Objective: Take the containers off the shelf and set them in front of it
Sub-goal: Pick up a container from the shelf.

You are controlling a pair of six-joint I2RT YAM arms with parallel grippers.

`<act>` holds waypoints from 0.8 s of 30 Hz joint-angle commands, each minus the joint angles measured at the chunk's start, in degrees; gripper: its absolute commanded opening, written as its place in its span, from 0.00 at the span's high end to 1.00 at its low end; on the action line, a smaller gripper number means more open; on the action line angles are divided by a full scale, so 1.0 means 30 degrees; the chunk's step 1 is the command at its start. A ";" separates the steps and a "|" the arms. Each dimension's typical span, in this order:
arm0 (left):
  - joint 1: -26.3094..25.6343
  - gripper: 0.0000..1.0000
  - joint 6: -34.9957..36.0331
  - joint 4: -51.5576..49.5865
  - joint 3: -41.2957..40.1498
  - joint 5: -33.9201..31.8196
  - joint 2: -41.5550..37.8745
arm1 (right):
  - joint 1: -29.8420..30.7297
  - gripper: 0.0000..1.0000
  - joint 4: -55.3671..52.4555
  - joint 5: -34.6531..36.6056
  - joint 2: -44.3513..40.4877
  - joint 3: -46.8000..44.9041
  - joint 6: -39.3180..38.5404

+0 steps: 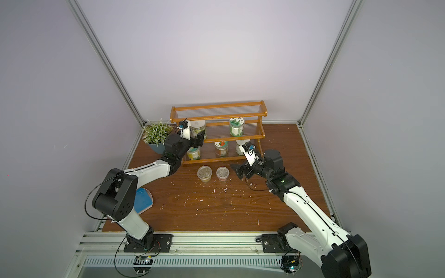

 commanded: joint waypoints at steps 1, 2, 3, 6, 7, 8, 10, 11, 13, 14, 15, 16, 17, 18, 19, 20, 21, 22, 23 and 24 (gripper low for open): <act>0.0223 0.05 0.0204 0.0149 0.0043 0.0589 -0.0363 | -0.0083 0.01 0.0762 -0.0642 -0.0099 -0.0140 0.0242; 0.0223 0.03 0.0293 -0.0057 0.0206 0.0711 -0.0317 | -0.0090 0.01 0.0774 -0.0671 -0.0071 -0.0146 0.0242; 0.0223 0.02 0.0434 -0.0255 0.0330 0.0810 -0.0263 | -0.0090 0.01 0.0787 -0.0700 -0.0054 -0.0154 0.0226; 0.0223 0.01 0.0610 -0.0533 0.0599 0.0784 -0.0125 | -0.0083 0.01 0.0846 -0.0728 -0.0020 -0.0159 0.0242; 0.0223 0.01 0.0680 -0.0499 0.0641 0.0638 -0.0112 | -0.0118 0.01 0.0844 -0.0723 -0.0010 -0.0166 0.0242; 0.0223 0.01 0.0766 -0.0511 0.0703 0.0512 -0.0085 | -0.0119 0.01 0.0854 -0.0730 -0.0012 -0.0172 0.0257; 0.0223 0.01 0.1044 -0.0652 0.0970 0.0371 -0.0051 | -0.0119 0.01 0.0900 -0.0781 0.0015 -0.0205 0.0268; 0.0223 0.01 0.1173 -0.0776 0.1169 0.0346 0.0002 | -0.0116 0.01 0.0894 -0.0818 0.0021 -0.0204 0.0272; 0.0223 0.01 0.1397 -0.0987 0.1545 0.0301 0.0193 | -0.0148 0.01 0.0905 -0.0849 0.0048 -0.0189 0.0272; 0.0226 0.01 0.1490 -0.1020 0.1671 0.0306 0.0295 | -0.0156 0.01 0.0925 -0.0873 0.0048 -0.0208 0.0271; 0.0208 0.01 0.1509 -0.1170 0.1835 0.0343 0.0430 | -0.0149 0.01 0.0933 -0.0884 0.0035 -0.0188 0.0272; 0.0223 0.01 0.1530 -0.1296 0.2014 0.0416 0.0571 | -0.0163 0.01 0.0942 -0.0877 -0.0006 -0.0204 0.0272; 0.0216 0.00 0.1552 -0.1395 0.2172 0.0513 0.0694 | -0.0175 0.01 0.0934 -0.0877 -0.0011 -0.0187 0.0272; 0.0221 0.00 0.1551 -0.1477 0.2323 0.0535 0.0839 | -0.0178 0.01 0.0982 -0.0900 -0.0012 -0.0207 0.0272; 0.0222 0.00 0.1618 -0.1494 0.2429 0.0511 0.0962 | -0.0236 0.01 0.0965 -0.0935 -0.0011 -0.0212 0.0272; 0.0223 0.00 0.1669 -0.1493 0.2549 0.0500 0.1053 | -0.0207 0.01 0.0993 -0.0976 -0.0024 -0.0211 0.0272; 0.0223 0.00 0.1717 -0.1573 0.2732 0.0479 0.1143 | -0.0266 0.01 0.1007 -0.1019 0.0030 -0.0212 0.0295; 0.0223 0.00 0.1771 -0.1659 0.2906 0.0506 0.1246 | -0.0264 0.01 0.1036 -0.1051 0.0043 -0.0212 0.0301; 0.0223 0.00 0.1835 -0.1761 0.3083 0.0536 0.1357 | -0.0266 0.01 0.1059 -0.1078 0.0048 -0.0236 0.0314; 0.0222 0.00 0.1891 -0.1933 0.3288 0.0537 0.1503 | -0.0295 0.01 0.1059 -0.1132 0.0072 -0.0225 0.0330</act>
